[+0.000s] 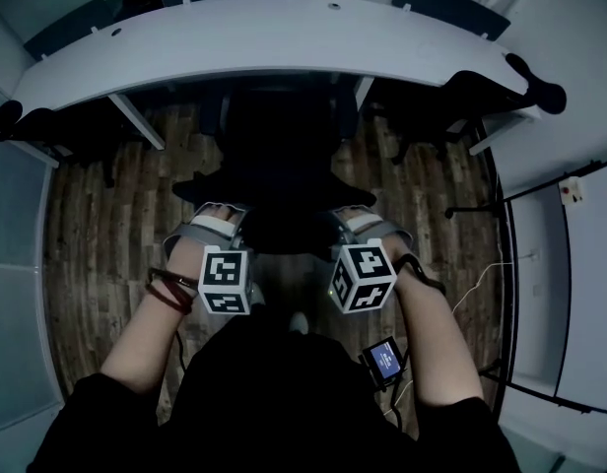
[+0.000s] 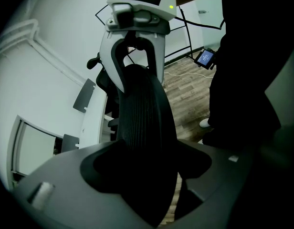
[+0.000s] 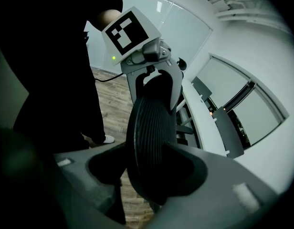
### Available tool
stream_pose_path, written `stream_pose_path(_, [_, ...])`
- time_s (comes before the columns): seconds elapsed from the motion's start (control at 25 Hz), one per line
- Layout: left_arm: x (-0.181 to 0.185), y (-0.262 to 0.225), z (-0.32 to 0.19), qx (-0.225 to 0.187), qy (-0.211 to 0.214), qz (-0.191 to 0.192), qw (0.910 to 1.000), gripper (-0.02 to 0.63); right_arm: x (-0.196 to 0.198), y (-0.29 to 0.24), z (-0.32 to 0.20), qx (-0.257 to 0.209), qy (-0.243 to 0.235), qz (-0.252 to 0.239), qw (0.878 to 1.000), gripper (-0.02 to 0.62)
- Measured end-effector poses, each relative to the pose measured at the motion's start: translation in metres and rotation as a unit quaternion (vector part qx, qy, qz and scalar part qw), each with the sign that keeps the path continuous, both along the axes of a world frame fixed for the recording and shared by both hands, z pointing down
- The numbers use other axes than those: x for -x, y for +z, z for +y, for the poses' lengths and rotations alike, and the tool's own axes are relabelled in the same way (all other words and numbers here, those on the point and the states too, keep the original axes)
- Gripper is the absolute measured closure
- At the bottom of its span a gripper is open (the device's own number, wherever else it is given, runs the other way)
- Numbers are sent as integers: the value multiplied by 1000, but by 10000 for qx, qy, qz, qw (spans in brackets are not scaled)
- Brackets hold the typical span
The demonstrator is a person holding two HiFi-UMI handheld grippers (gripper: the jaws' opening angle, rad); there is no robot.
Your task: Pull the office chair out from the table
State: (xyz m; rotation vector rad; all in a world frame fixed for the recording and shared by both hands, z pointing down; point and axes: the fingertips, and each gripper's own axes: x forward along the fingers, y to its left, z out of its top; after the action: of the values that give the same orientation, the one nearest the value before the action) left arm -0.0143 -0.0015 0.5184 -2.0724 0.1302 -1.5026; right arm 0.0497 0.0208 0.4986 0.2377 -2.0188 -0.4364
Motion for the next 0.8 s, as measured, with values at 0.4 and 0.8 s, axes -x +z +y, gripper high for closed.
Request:
stream_pose_path(0.4, [-9,-2,61,9,-26,56,10000,281,-8,-4,59,-152,-136,-178,9996,369])
stream_pose_path(0.8, [0,-3,113,39,5,82,10000,273,2,-8,110,-164,-248,-289,9991,371])
